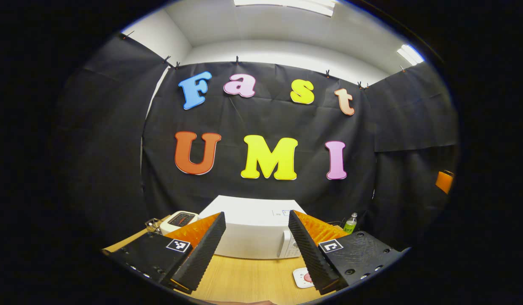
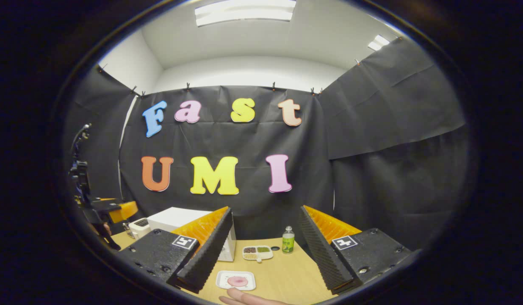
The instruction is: Open the microwave oven with the left hand, put the food in, and close the microwave oven.
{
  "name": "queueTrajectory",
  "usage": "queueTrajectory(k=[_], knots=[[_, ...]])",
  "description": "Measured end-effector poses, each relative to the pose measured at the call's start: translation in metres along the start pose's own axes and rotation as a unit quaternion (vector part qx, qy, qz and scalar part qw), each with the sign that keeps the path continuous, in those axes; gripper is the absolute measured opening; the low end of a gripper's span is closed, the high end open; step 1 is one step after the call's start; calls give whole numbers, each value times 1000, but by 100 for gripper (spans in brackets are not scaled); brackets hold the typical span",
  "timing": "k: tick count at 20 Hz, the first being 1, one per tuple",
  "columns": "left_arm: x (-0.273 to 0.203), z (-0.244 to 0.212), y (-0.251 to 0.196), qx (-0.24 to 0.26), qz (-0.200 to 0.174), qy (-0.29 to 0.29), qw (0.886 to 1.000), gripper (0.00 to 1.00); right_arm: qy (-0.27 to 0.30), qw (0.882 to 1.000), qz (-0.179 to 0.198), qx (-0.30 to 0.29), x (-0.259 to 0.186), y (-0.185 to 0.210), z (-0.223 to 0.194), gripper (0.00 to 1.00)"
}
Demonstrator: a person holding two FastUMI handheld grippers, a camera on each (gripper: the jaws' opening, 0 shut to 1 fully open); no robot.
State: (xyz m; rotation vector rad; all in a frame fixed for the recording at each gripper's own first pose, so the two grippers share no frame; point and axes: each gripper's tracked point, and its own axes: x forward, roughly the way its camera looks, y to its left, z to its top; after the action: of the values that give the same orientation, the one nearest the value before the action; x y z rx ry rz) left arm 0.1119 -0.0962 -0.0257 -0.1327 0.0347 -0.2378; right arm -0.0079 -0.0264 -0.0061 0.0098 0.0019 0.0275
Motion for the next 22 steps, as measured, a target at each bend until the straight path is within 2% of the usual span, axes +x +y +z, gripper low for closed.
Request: queueTrajectory(k=[1,3,4,5,6,9,10,11,12,14,18,19,20,21,22], knots=[[14,-10,-1,2,4,8,1000,94,3,1000,9,3,-2,2,-2,96],[47,-27,-7,12,10,13,1000,93,0,1000,22,13,-6,2,1,96],[62,-39,-10,17,15,18,1000,93,-7,1000,26,14,-8,2,3,100],[77,-53,-14,17,12,23,999,93,-13,999,29,12,-9,2,4,100],[89,-66,-22,14,6,28,999,93,-11,999,34,12,-11,3,2,96],[125,-95,-35,9,2,19,1000,93,19,996,76,37,-20,15,-15,96],[136,-106,-41,12,-4,19,1000,93,19,995,84,43,-21,15,-15,100],[144,-120,-48,12,-13,25,1000,93,15,995,83,46,-18,9,-17,100],[152,-136,-57,12,-23,34,999,93,11,996,79,45,-15,3,-17,94],[163,-162,-71,19,-38,53,998,94,0,997,62,43,-8,-9,-18,94],[185,-204,-76,45,-24,67,996,94,-16,998,38,42,3,-26,-20,94],[191,-215,-78,45,-26,74,996,80,-16,998,38,41,7,-28,-23,91],[197,-223,-77,44,-21,78,996,92,-13,998,41,40,8,-29,-26,100],[204,-231,-78,38,-22,83,996,80,-10,998,42,39,11,-32,-30,100],[208,-238,-84,29,-33,87,995,89,-8,999,40,37,14,-36,-32,100]])
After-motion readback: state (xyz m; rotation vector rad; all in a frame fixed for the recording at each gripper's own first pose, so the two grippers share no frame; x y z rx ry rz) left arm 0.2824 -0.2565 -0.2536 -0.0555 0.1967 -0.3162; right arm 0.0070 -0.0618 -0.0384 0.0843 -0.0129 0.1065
